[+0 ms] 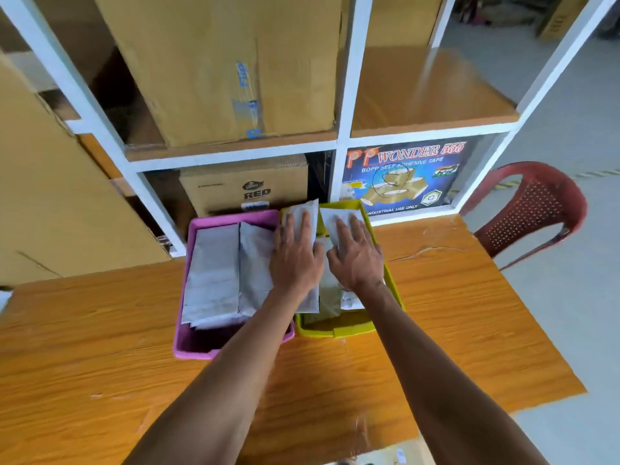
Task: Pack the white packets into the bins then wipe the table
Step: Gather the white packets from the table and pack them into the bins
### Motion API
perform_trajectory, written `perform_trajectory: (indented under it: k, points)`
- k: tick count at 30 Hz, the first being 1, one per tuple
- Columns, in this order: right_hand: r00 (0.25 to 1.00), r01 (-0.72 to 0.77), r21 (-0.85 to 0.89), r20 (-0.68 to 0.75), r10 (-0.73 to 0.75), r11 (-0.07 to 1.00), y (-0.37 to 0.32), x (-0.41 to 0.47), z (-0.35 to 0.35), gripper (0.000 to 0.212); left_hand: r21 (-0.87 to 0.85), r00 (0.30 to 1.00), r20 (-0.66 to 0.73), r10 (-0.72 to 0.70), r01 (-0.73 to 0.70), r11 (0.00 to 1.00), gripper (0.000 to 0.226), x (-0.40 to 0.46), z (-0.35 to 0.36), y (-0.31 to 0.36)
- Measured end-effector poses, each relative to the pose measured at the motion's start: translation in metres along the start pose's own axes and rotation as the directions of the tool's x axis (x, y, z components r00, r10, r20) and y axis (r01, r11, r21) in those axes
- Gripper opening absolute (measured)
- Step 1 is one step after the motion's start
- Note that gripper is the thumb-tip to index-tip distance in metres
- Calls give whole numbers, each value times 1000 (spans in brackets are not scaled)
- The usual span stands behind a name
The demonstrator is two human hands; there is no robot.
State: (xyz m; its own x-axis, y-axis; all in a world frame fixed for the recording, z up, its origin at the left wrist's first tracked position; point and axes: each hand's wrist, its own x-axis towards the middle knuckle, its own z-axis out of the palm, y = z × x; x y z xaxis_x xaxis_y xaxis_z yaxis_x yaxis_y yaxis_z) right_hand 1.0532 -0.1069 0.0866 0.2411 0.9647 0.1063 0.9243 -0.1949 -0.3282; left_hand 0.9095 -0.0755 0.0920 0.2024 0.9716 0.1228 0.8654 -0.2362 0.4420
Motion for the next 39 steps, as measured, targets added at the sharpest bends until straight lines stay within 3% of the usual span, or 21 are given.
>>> perform_trajectory:
  k: [5, 9, 20, 25, 27, 30, 36, 39]
  points:
    - [989, 80, -11, 129, -77, 997, 9, 19, 24, 70, 25, 994, -54, -95, 96, 995, 68, 9, 11, 7]
    - [973, 67, -59, 226, -52, 996, 22, 27, 45, 72, 40, 989, -43, -140, 141, 989, 68, 12, 17, 9]
    - [933, 101, -86, 355, -65, 991, 45, 33, 95, 68, 102, 991, -86, -100, 108, 989, 69, 21, 32, 19]
    - [879, 65, 19, 472, -66, 998, 44, 48, 90, 82, 113, 994, -81, -74, 82, 990, 69, 21, 47, 31]
    - [908, 75, 110, 403, -113, 991, 43, 57, 84, 81, 72, 992, -62, -114, 119, 990, 67, 24, 53, 38]
    - [939, 222, 135, 238, -250, 966, 50, 57, 73, 73, 24, 982, 2, -187, 187, 982, 66, 28, 62, 42]
    - [951, 105, 265, 255, -174, 959, 64, 56, 63, 68, -6, 958, 130, -256, 259, 966, 66, 31, 91, 33]
    - [927, 83, 221, 340, -157, 972, 69, 51, 67, 73, 21, 940, 196, -279, 280, 960, 69, 32, 102, 25]
